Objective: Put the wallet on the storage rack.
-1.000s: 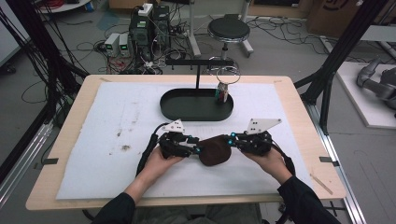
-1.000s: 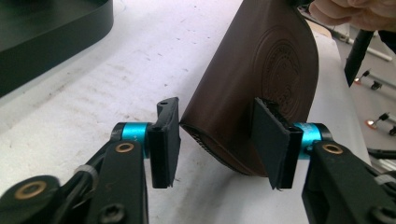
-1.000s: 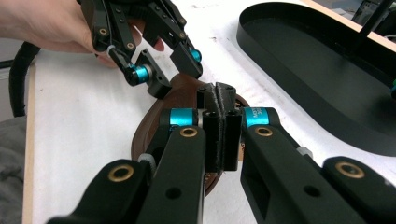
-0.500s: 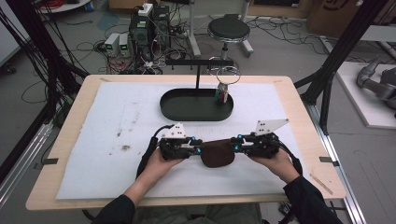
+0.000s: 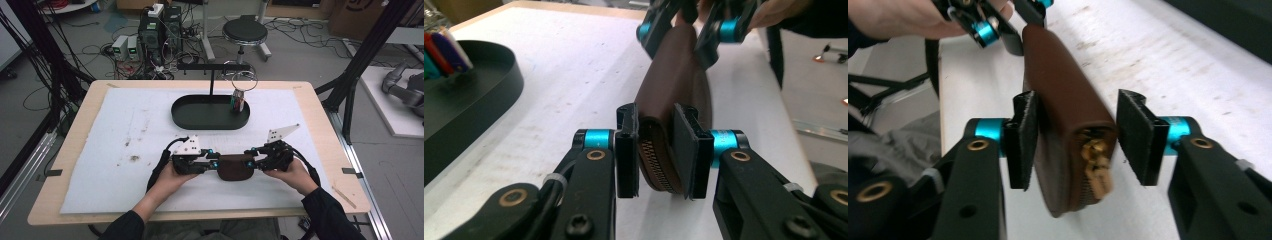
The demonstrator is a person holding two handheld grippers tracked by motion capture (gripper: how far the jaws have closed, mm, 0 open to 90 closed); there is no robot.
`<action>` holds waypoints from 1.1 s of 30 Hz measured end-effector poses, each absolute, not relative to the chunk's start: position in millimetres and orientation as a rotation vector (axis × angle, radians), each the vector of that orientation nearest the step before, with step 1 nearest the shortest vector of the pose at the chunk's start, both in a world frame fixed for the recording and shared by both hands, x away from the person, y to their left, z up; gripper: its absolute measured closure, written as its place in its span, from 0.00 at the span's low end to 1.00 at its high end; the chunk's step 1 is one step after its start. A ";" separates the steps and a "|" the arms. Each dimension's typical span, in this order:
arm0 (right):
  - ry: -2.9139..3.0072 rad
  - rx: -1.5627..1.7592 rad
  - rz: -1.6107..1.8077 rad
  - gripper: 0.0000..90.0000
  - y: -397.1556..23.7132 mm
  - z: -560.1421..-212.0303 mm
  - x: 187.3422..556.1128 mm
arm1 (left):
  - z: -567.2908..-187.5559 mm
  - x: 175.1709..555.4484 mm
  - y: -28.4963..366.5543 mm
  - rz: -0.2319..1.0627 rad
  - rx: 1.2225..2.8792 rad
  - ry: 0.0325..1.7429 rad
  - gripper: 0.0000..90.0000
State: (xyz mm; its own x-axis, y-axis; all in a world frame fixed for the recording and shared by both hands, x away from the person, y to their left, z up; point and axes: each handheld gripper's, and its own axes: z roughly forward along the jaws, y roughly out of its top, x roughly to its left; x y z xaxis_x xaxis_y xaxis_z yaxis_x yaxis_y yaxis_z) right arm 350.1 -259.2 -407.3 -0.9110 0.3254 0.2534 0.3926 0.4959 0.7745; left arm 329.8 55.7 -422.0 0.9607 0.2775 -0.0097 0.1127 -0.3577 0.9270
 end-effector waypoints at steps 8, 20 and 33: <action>-2.621 -0.538 -1.399 0.73 -264.9 -408.3 351.5 | -422.6 329.6 57.6 0.151 1.938 0.293 0.79; -2.622 -0.371 -1.477 0.77 -262.6 -398.3 342.2 | -428.7 332.2 51.1 0.017 1.920 0.277 0.46; -2.576 -0.322 -1.555 0.76 -263.0 -389.2 339.4 | -420.8 326.9 53.2 0.014 1.851 0.177 0.65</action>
State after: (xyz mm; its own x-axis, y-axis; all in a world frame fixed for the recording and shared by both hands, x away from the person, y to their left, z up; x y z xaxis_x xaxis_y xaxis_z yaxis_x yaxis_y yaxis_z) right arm 339.4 -263.0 -389.2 -0.9708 0.1214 0.2071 0.2398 0.4510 0.8597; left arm 326.9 53.2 -420.8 0.9883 0.1289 -0.0818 0.1147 -0.2734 0.9550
